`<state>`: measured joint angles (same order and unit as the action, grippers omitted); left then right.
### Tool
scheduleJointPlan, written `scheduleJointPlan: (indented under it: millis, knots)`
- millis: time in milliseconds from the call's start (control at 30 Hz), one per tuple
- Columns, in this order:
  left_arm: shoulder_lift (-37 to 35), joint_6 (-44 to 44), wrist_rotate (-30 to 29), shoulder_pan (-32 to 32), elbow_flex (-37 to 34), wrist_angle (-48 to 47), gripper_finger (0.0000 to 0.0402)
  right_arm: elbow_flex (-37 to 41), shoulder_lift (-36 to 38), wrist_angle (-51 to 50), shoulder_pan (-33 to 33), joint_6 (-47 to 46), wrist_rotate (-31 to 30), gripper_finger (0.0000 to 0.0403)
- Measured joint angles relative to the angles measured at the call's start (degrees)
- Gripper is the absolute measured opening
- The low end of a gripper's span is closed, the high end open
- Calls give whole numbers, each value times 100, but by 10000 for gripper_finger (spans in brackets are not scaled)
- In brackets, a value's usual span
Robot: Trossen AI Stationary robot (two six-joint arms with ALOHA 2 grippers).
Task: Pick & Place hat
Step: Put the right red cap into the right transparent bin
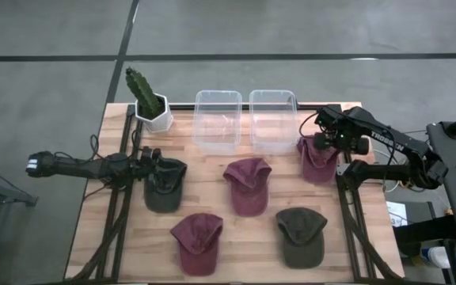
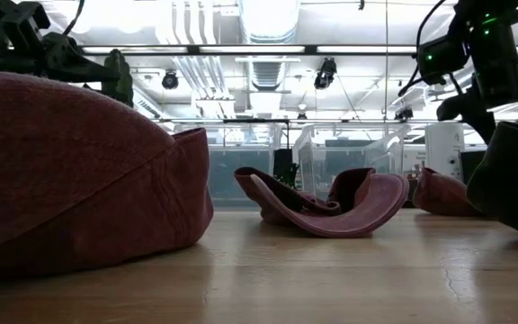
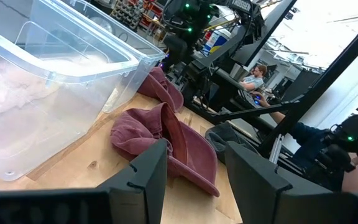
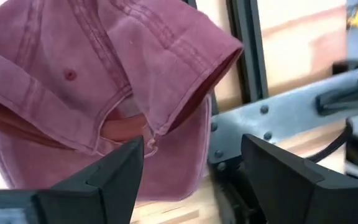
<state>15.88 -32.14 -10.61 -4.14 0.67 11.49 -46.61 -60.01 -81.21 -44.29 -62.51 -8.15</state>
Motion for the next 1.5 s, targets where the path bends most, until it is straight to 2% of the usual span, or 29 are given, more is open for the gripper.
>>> scheduleJointPlan:
  millis: [233, 467, 567, 933, 1167, 1300, 1500]
  knots:
    - [1, -2, 0, -1, 0, 0, 155, 31, -2, 255, 62, -881, 425, 258]
    - [0, -2, -3, 0, 0, 2, 155, 149, -6, 412, 154, -1703, 371, 254]
    - [1, -2, -183, -3, 0, 2, 155, 310, -9, 473, 152, -2201, 326, 254]
    - [0, -2, -1192, -2, 0, 4, 155, 387, 35, 459, 151, -3390, -570, 257]
    - [1, -2, -1224, 0, 0, 4, 155, 396, 35, 597, 148, -4301, -873, 269]
    - [0, -2, -1224, 0, 0, 4, 155, 572, 25, 1020, 152, -4541, -1097, 274]
    - [2, -4, -1215, 0, 0, 4, 155, 573, -15, 938, 152, -4915, -1341, 282]
